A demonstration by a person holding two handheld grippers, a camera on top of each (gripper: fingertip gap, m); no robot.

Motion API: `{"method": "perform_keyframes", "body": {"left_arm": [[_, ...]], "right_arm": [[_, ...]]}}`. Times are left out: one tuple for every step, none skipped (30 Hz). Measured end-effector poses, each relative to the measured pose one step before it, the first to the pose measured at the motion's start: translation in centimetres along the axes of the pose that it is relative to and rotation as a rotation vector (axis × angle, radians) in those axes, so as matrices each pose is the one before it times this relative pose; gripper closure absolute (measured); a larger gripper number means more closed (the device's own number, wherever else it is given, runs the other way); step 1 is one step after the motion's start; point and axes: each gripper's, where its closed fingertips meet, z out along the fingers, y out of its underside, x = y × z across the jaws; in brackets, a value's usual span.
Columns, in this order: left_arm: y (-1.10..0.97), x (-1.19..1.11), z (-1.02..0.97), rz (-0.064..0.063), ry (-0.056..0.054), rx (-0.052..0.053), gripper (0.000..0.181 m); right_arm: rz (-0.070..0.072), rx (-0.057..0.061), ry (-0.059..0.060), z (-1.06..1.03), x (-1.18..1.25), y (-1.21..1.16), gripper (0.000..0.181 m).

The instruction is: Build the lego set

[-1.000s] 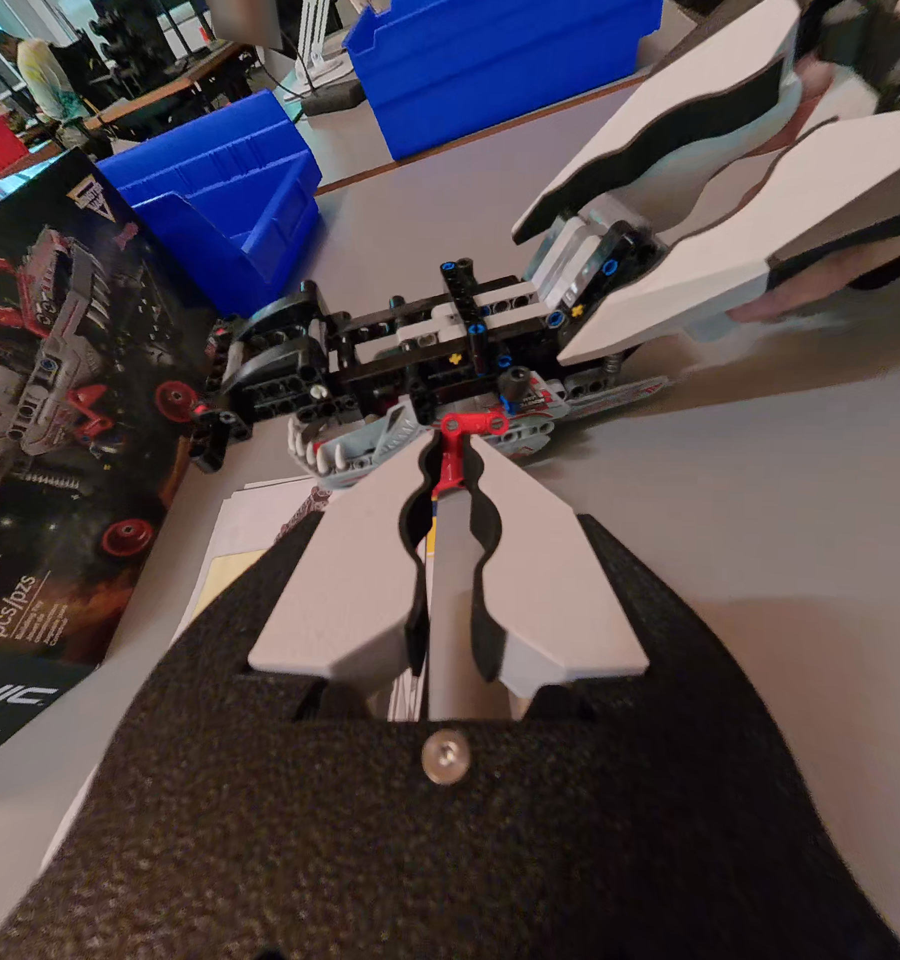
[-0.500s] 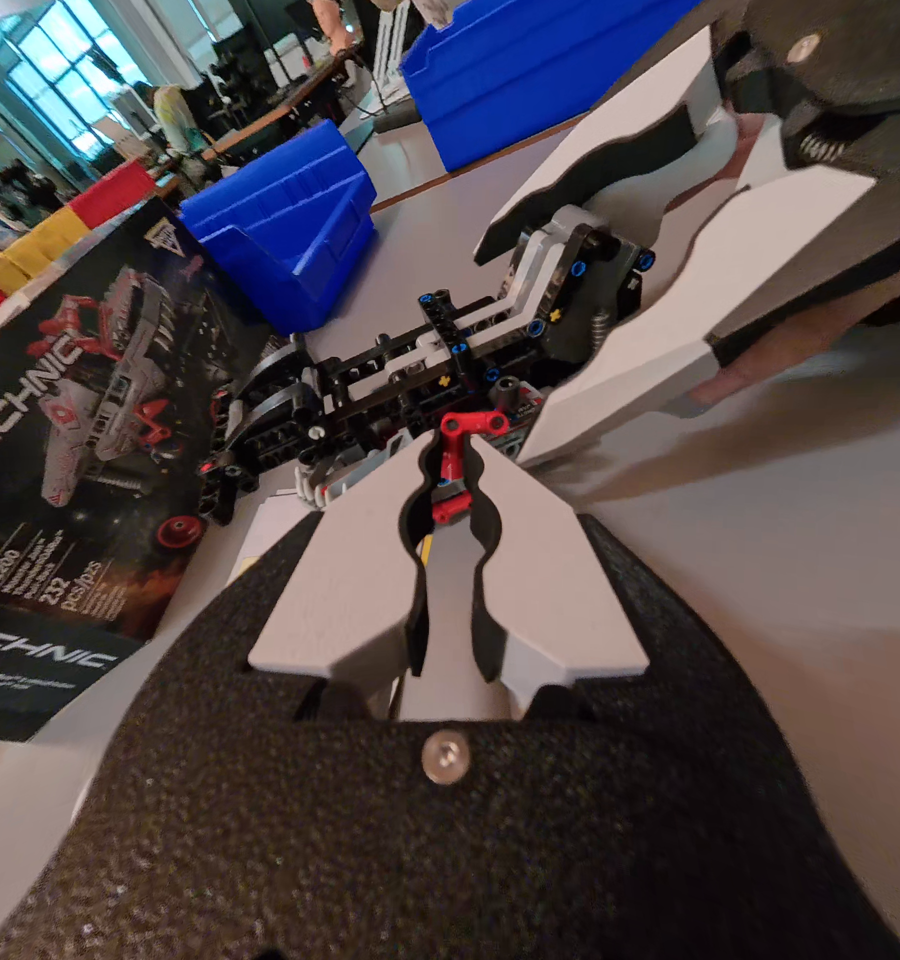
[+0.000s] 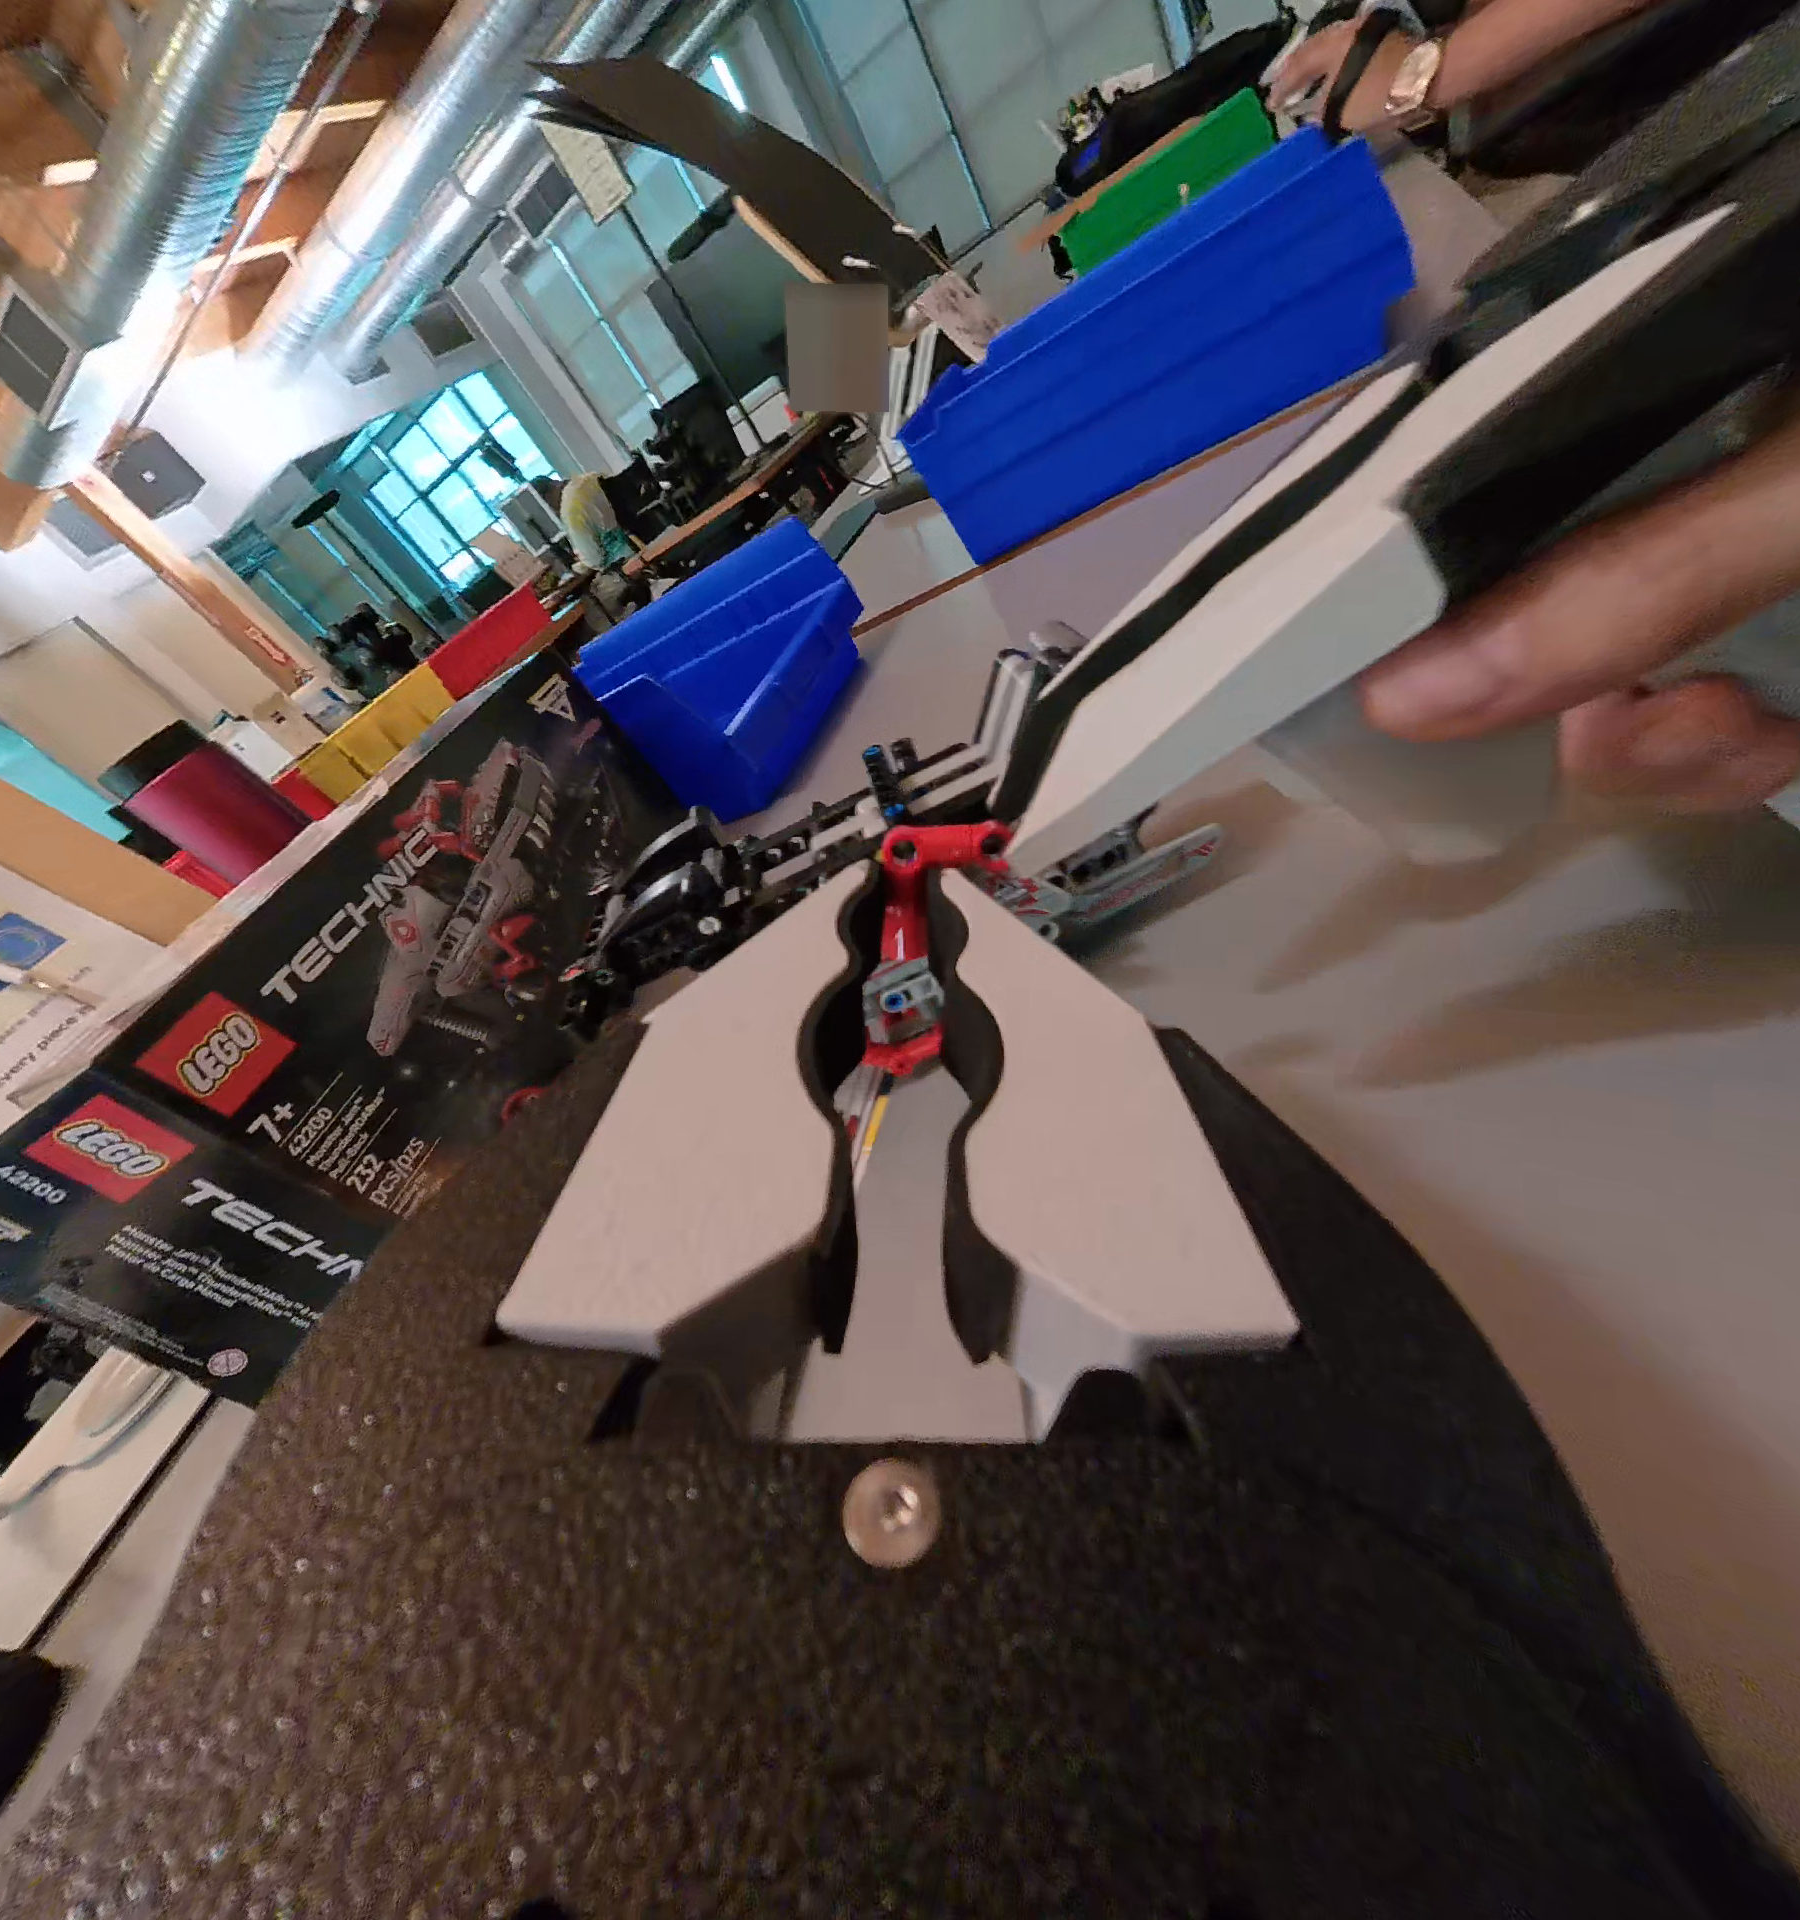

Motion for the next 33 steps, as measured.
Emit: {"method": "perform_keyframes", "body": {"left_arm": [[-0.010, 0.367, -0.145, 0.0083, 0.0155, -0.0002, 0.177], [-0.029, 0.179, -0.159, 0.0071, 0.0032, 0.0016, 0.177], [0.057, 0.039, -0.144, 0.0071, -0.0035, -0.0031, 0.177], [0.091, 0.064, -0.086, 0.0071, 0.0025, -0.0044, 0.177], [0.056, 0.064, -0.042, -0.0006, 0.0075, 0.0001, 0.177], [0.087, 0.139, -0.015, -0.0073, 0.0182, -0.0005, 0.177], [0.178, 0.229, 0.000, -0.0160, 0.0280, -0.0076, 0.176], [0.167, 0.260, -0.023, -0.0199, 0.0353, -0.0082, 0.176], [0.097, 0.111, -0.062, -0.0168, 0.0273, -0.0057, 0.176], [0.144, -0.059, -0.079, -0.0094, 0.0161, -0.0084, 0.175], [0.126, -0.075, -0.068, -0.0029, 0.0149, -0.0085, 0.172], [0.078, 0.086, -0.065, 0.0068, 0.0238, -0.0062, 0.171], [0.086, 0.033, -0.050, 0.0159, 0.0151, -0.0090, 0.169], [0.103, 0.030, -0.033, 0.0284, 0.0100, -0.0130, 0.168], [0.107, 0.041, -0.020, 0.0410, 0.0056, -0.0162, 0.168], [0.036, 0.076, -0.008, 0.0550, 0.0016, -0.0140, 0.168], [-0.047, -0.035, -0.014, 0.0674, -0.0133, -0.0118, 0.168], [-0.147, 0.033, -0.010, 0.0827, -0.0165, -0.0057, 0.168], [-0.151, 0.259, 0.044, 0.0887, -0.0045, -0.0060, 0.168], [-0.029, 0.380, 0.123, 0.0850, 0.0018, -0.0156, 0.169], [0.101, 0.571, 0.170, 0.0820, 0.0145, -0.0236, 0.169], [0.141, 0.454, 0.187, 0.0702, 0.0079, -0.0245, 0.169], [0.090, -0.022, 0.142, 0.0531, -0.0206, -0.0213, 0.169], [0.032, -0.041, 0.093, 0.0479, -0.0175, -0.0167, 0.169], [0.007, -0.002, 0.102, 0.0421, -0.0131, -0.0138, 0.170], [-0.022, -0.054, 0.094, 0.0336, -0.0158, -0.0099, 0.172], [-0.044, 0.064, 0.095, 0.0295, -0.0081, -0.0058, 0.174], [0.007, 0.153, 0.112, 0.0239, 0.0000, -0.0044, 0.174], [0.003, 0.182, 0.074, 0.0138, 0.0048, -0.0025, 0.175], [0.021, 0.119, 0.062, 0.0020, 0.0043, -0.0027, 0.175], [0.020, 0.016, 0.036, -0.0095, 0.0005, -0.0018, 0.176], [-0.006, -0.062, 0.016, -0.0157, -0.0013, -0.0003, 0.177], [0.041, -0.065, 0.052, -0.0181, 0.0002, -0.0030, 0.177]], "right_arm": [[-0.0121, -0.0036, -0.0052, 0.062, -0.093, 0.179, 0.156], [-0.0180, -0.0004, -0.0126, 0.037, -0.231, 0.117, 0.168], [-0.0125, -0.0031, -0.0162, 0.031, -0.275, 0.120, 0.174], [-0.0100, -0.0060, -0.0044, 0.049, -0.085, 0.131, 0.174], [-0.0216, -0.0015, -0.0030, 0.034, -0.045, 0.087, 0.174], [-0.0284, -0.0008, 0.0054, 0.009, 0.062, 0.108, 0.174], [-0.0309, -0.0067, 0.0071, 0.005, 0.056, 0.173, 0.174], [-0.0401, -0.0101, 0.0069, 0.024, 0.028, 0.203, 0.174], [-0.0490, -0.0068, 0.0156, -0.007, 0.111, 0.153, 0.174], [-0.0535, -0.0085, 0.0235, -0.008, 0.209, 0.167, 0.175], [-0.0573, -0.0066, 0.0123, -0.016, 0.045, 0.097, 0.175], [-0.0535, -0.0086, 0.0141, -0.030, 0.052, 0.095, 0.175], [-0.0573, -0.0140, 0.0144, 0.006, 0.067, 0.151, 0.175], [-0.0588, -0.0239, 0.0068, 0.055, -0.041, 0.266, 0.175], [-0.0448, -0.0317, 0.0089, 0.075, 0.005, 0.338, 0.175], [-0.0300, -0.0301, 0.0073, 0.079, 0.016, 0.282, 0.175], [-0.0097, -0.0283, -0.0055, 0.099, -0.127, 0.250, 0.175], [0.0187, -0.0254, -0.0165, 0.094, -0.193, 0.210, 0.175], [0.0411, -0.0221, -0.0199, 0.081, -0.148, 0.177, 0.175], [0.0426, -0.0122, -0.0253, 0.062, -0.165, 0.033, 0.175], [0.0342, -0.0020, -0.0218, -0.007, -0.117, -0.107, 0.175], [0.0302, -0.0035, -0.0094, -0.045, 0.074, -0.076, 0.175], [0.0158, -0.0112, -0.0100, -0.013, 0.047, 0.050, 0.175], [0.0064, -0.0154, -0.0098, 0.019, 0.012, 0.148, 0.175], [0.0065, -0.0100, -0.0041, 0.013, 0.026, 0.094, 0.175], [0.0056, -0.0044, -0.0092, 0.033, -0.095, 0.038, 0.175], [0.0106, -0.0048, -0.0093, 0.040, -0.115, 0.039, 0.175], [0.0045, -0.0035, -0.0007, 0.022, 0.004, 0.064, 0.175], [-0.0029, -0.0124, -0.0011, 0.060, 0.010, 0.199, 0.175], [-0.0040, -0.0099, -0.0031, 0.081, -0.015, 0.149, 0.174], [-0.0029, -0.0052, -0.0004, 0.046, 0.018, 0.063, 0.175], [-0.0038, -0.0033, -0.0001, 0.035, 0.024, 0.003, 0.175], [-0.0088, -0.0010, 0.0028, 0.023, 0.050, -0.054, 0.175]]}}
